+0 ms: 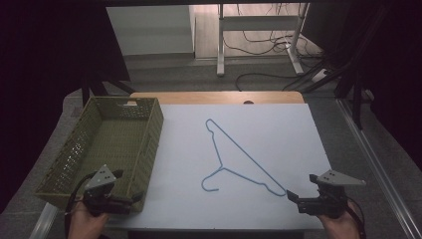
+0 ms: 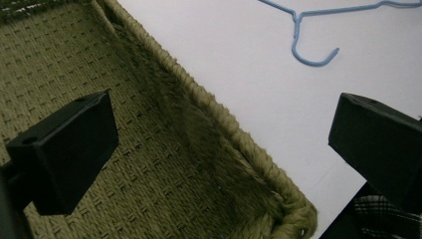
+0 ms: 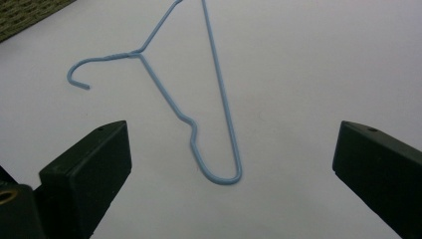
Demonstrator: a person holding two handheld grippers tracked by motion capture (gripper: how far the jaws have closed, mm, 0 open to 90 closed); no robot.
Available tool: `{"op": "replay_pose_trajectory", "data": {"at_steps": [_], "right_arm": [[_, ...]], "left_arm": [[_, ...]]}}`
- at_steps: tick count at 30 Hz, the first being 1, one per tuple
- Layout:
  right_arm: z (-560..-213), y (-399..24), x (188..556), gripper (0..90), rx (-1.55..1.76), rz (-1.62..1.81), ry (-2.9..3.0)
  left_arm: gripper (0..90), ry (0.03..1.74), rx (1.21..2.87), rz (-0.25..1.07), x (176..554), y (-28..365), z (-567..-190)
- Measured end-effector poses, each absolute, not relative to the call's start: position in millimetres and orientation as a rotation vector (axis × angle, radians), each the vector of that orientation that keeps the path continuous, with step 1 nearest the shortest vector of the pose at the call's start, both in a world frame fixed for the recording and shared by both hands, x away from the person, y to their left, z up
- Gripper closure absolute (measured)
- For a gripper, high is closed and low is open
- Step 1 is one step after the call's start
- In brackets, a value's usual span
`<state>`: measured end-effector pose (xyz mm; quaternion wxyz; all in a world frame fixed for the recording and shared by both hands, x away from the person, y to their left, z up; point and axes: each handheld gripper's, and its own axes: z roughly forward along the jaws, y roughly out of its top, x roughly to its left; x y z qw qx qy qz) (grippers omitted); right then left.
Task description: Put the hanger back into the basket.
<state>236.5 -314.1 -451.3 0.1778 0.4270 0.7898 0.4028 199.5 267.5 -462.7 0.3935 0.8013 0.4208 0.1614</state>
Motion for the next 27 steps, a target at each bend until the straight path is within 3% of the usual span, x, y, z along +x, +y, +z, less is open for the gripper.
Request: {"op": "replay_pose_trajectory", "data": {"at_steps": [27], "right_arm": [[-452.2,-305.3,236.4,0.0,1.193,1.082,2.274]], "left_arm": [[0.5,1.074,2.016,0.406,200.7,268.2,-462.8]]}}
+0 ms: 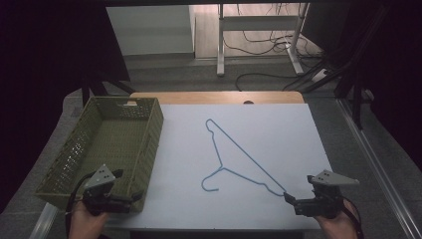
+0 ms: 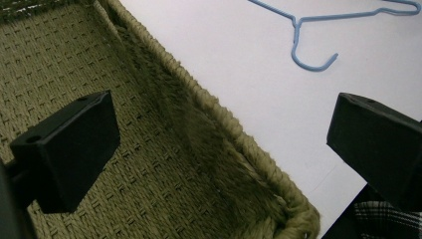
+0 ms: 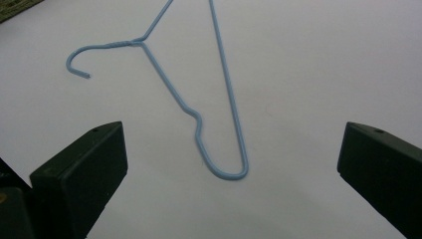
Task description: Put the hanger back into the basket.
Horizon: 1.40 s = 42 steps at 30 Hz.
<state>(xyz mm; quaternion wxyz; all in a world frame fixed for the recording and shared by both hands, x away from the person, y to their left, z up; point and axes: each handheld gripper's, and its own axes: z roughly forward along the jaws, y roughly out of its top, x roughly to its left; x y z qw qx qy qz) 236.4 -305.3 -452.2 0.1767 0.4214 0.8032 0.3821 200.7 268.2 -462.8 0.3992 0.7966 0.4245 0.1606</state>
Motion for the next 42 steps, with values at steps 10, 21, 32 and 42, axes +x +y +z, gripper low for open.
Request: {"op": "replay_pose_trajectory", "data": {"at_steps": [10,21,32,42], "right_arm": [[-448.4,-297.3,238.1,0.0,1.186,1.082,2.293],[-446.2,-288.5,241.5,0.0,1.159,1.07,2.318],[-441.9,-277.4,246.1,0.0,1.123,1.067,2.352],[-439.2,-268.8,250.0,0.0,1.1,1.082,2.379]], "left_arm": [[0.8,1.055,2.0,0.399,201.8,263.8,-458.0],[0.8,0.999,1.963,0.365,202.4,256.8,-451.6],[0.6,0.881,1.975,0.318,202.1,233.6,-441.1],[0.4,0.846,1.975,0.217,208.3,213.9,-441.8]]}}
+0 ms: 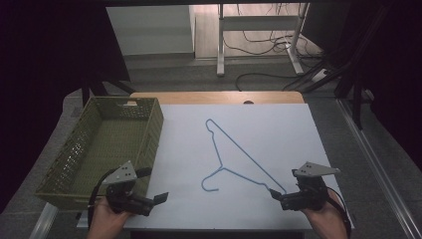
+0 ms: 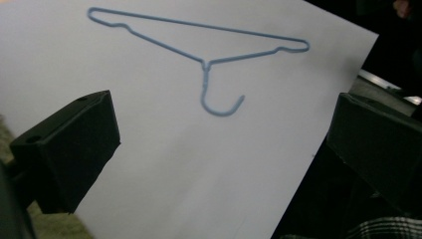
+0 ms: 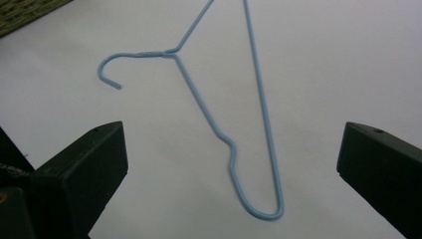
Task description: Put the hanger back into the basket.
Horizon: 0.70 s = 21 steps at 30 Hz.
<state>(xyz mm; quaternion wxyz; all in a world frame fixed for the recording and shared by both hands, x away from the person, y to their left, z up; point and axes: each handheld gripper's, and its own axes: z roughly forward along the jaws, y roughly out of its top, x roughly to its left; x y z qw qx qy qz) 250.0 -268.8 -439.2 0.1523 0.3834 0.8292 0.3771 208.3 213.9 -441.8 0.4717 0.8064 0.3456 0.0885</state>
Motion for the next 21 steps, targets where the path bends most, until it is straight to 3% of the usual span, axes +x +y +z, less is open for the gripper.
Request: {"op": "replay_pose_trajectory", "data": {"at_steps": [21], "right_arm": [[-441.7,-244.0,262.6,0.0,1.063,1.104,2.443]], "left_arm": [[0.0,0.758,2.072,0.199,236.4,163.9,-452.7]]}}
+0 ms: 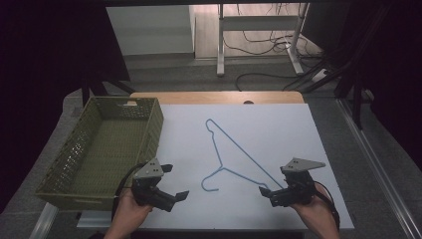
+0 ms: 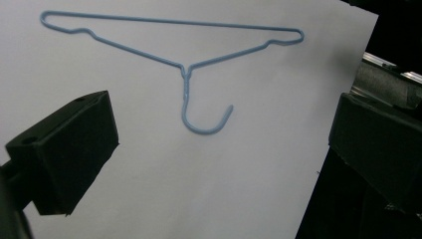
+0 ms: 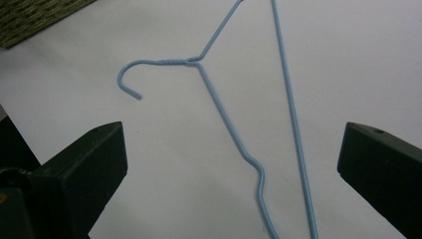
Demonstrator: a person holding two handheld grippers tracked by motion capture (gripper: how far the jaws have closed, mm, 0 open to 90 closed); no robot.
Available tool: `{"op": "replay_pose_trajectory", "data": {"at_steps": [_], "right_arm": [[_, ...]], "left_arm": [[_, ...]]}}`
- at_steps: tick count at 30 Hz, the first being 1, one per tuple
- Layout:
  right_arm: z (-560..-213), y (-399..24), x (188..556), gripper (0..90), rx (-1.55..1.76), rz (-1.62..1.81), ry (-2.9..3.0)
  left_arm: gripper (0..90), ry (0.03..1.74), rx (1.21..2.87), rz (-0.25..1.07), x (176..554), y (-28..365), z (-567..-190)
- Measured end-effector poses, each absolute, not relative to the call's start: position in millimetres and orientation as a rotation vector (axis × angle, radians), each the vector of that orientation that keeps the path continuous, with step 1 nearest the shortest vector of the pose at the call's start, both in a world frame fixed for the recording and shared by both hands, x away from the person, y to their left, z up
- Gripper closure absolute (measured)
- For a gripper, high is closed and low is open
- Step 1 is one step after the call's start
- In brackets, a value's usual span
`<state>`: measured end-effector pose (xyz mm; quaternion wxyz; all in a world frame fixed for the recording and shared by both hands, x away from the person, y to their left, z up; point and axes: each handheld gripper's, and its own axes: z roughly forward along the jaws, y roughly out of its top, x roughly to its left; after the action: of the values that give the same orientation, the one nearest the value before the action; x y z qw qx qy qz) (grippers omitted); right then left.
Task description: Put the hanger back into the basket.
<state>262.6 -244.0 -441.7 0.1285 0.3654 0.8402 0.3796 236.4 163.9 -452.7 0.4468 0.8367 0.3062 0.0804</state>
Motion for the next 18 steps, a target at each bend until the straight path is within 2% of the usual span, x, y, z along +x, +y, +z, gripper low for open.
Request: {"op": "replay_pose_trajectory", "data": {"at_steps": [18], "right_arm": [[-448.5,-217.4,281.1,0.0,1.018,1.072,2.497]], "left_arm": [[0.0,0.794,2.1,0.155,262.6,145.4,-467.9]]}}
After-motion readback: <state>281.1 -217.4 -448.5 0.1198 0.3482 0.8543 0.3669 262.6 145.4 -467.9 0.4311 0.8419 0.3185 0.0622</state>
